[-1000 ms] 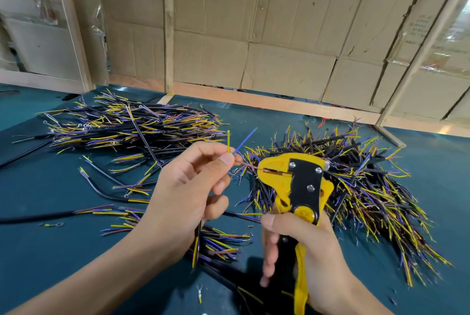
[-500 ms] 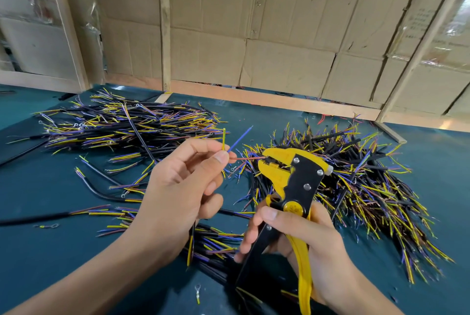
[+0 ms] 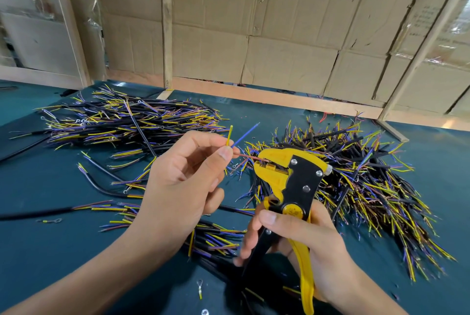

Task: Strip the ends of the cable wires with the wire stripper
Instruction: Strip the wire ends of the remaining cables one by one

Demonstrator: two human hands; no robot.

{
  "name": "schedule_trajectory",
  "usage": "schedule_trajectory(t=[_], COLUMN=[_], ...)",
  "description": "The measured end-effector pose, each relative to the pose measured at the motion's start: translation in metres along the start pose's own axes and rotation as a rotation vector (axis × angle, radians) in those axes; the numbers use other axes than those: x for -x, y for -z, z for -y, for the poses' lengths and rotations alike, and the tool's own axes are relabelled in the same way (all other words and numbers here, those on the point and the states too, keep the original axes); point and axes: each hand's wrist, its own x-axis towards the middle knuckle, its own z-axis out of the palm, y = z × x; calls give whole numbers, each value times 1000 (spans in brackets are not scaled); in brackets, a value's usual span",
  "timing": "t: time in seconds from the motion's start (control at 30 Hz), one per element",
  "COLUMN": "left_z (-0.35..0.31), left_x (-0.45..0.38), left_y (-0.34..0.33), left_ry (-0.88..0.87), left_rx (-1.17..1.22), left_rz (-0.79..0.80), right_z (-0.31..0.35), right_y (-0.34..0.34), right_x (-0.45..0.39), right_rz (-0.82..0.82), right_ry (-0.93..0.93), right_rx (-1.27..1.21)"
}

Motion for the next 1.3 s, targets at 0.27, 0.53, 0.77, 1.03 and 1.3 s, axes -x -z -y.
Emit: schedule_trajectory(t=[0.27,0.53,0.77,1.03,1.3], left_z=[3,2,-1,-2,1], left_x=[3,-7,-11,-11,-10], left_y=[-1,20,25,27,23], left_ry=[-81,-435,-763,-760,-780], left_rx=[-86,-668,-951,-981,-997], left_rz=[100,72,146,157,217], right_z=[4,19,19,16,9], right_y=[-13,6,4,2,-12], right_x=[2,-2,-1,-2,1], right_rz=[-182,60,159,142,-101], right_ry=[-55,-142,-161,-145,-185], right_rx=[-95,-272,-203,-163,-152])
